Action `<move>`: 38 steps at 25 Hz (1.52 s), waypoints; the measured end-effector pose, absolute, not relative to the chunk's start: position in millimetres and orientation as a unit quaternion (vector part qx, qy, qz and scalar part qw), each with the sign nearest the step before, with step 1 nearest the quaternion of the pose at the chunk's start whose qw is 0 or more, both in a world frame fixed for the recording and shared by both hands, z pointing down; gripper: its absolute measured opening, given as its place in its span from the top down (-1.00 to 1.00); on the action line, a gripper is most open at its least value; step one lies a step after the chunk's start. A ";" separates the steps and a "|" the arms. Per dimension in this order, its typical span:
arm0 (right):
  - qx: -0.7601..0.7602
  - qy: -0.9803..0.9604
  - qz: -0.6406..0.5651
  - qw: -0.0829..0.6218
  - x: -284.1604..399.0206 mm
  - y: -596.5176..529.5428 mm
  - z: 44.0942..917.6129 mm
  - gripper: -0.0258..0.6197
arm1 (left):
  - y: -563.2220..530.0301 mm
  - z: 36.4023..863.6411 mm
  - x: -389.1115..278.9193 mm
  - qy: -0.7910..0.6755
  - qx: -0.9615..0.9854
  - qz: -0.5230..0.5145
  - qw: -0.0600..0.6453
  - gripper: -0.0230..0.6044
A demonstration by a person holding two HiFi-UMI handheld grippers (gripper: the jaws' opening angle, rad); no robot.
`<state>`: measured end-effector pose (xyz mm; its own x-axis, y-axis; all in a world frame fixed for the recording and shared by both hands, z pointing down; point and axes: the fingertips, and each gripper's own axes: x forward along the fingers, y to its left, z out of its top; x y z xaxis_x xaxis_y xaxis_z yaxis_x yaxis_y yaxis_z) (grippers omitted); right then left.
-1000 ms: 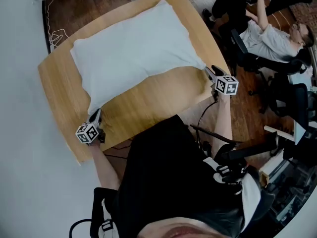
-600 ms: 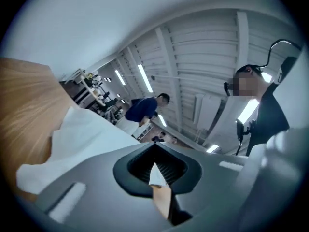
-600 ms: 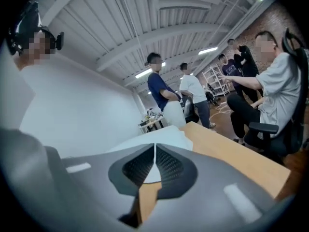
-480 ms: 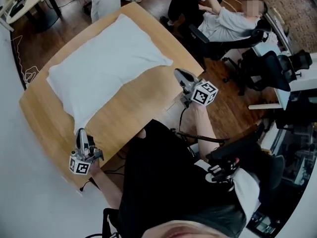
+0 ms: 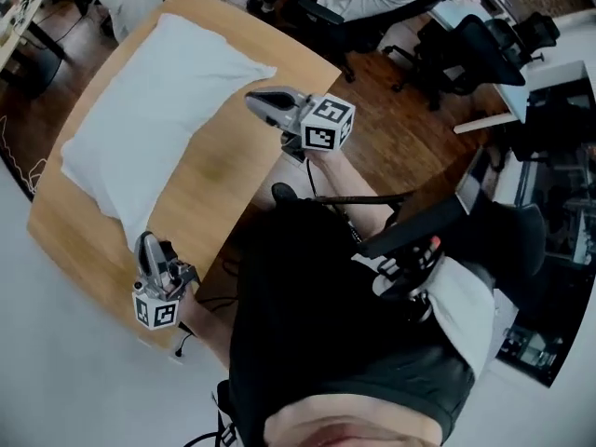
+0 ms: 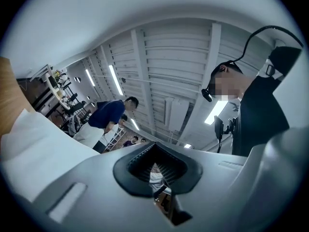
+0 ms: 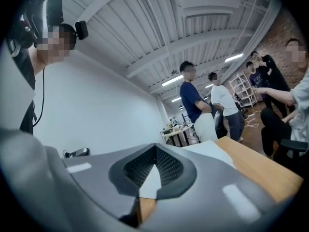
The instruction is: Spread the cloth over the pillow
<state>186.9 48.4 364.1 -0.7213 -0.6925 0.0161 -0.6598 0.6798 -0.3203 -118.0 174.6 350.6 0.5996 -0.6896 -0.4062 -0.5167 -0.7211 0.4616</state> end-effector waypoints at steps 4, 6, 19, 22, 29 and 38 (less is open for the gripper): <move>-0.367 0.916 -0.150 0.067 212.3 52.4 356.9 0.91 | 175.2 336.8 -76.8 -0.324 0.894 -0.271 0.152 0.92; -0.368 0.914 -0.149 0.077 236.1 52.5 354.3 0.91 | 170.7 328.0 -51.9 -0.319 0.898 -0.267 0.147 0.92; -0.336 0.915 -0.176 0.137 348.3 63.2 368.3 0.91 | 177.1 305.4 94.2 -0.328 0.914 -0.200 0.130 0.92; -0.328 0.916 -0.175 0.149 375.6 68.1 373.8 0.92 | 173.3 311.0 120.8 -0.336 0.916 -0.181 0.125 0.92; -0.290 0.926 -0.173 0.168 383.3 65.0 373.5 0.92 | 181.0 301.2 142.3 -0.372 0.910 -0.150 0.104 0.92; -0.243 0.944 -0.149 0.167 352.8 67.0 357.2 0.92 | 190.8 280.6 131.9 -0.410 0.900 -0.132 0.070 0.92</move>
<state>352.8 67.0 357.2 -0.8263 -0.5082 -0.2428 -0.4085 0.8376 -0.3627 131.9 190.8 280.6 0.6285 -0.7568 -0.1795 -0.7202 -0.6534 0.2333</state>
